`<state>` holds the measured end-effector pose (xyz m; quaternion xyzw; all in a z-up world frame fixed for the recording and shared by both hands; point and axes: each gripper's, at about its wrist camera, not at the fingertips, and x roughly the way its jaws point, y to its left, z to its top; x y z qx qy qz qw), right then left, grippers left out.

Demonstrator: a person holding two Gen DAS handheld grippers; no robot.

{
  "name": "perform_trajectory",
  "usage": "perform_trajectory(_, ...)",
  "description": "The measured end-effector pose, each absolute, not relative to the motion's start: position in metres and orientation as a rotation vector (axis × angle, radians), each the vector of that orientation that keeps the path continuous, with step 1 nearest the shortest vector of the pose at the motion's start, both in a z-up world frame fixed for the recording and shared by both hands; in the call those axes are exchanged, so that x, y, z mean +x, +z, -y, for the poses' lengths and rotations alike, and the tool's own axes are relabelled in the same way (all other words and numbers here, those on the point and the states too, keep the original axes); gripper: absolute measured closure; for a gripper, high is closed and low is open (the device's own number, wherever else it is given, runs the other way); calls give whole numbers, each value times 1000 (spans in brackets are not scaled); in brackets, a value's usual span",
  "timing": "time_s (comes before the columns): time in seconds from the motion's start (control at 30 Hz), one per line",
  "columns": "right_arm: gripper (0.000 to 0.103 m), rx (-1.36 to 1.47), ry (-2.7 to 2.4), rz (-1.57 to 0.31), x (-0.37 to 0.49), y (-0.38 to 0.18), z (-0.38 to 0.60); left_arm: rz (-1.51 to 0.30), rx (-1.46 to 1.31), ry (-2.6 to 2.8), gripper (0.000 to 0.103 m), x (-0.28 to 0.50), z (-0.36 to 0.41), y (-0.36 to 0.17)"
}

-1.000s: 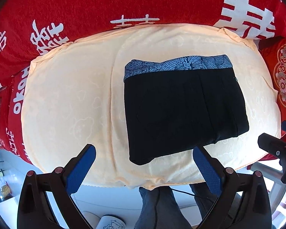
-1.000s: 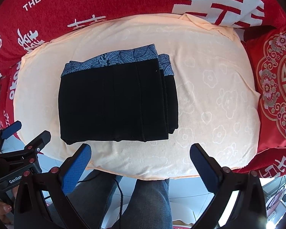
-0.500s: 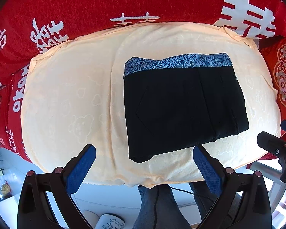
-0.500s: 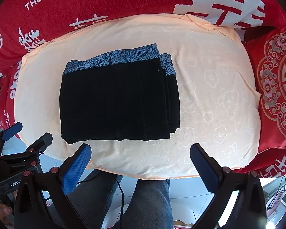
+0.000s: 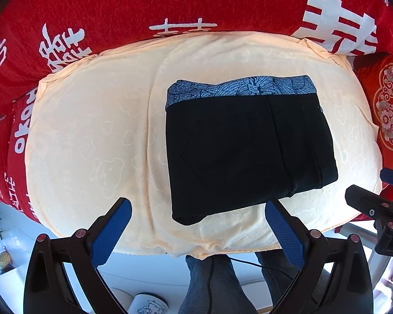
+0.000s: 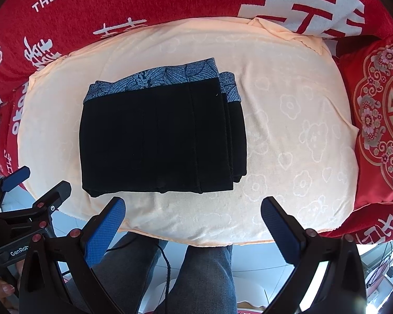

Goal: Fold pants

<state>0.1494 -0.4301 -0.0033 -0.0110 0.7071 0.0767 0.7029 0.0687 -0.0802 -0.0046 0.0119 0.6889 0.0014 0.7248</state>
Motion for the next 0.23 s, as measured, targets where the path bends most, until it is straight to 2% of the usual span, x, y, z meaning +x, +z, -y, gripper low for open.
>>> perform_trajectory(0.23, 0, -27, 171, -1578, 151, -5, 428, -1500, 37, -19, 1, 68, 83, -1)
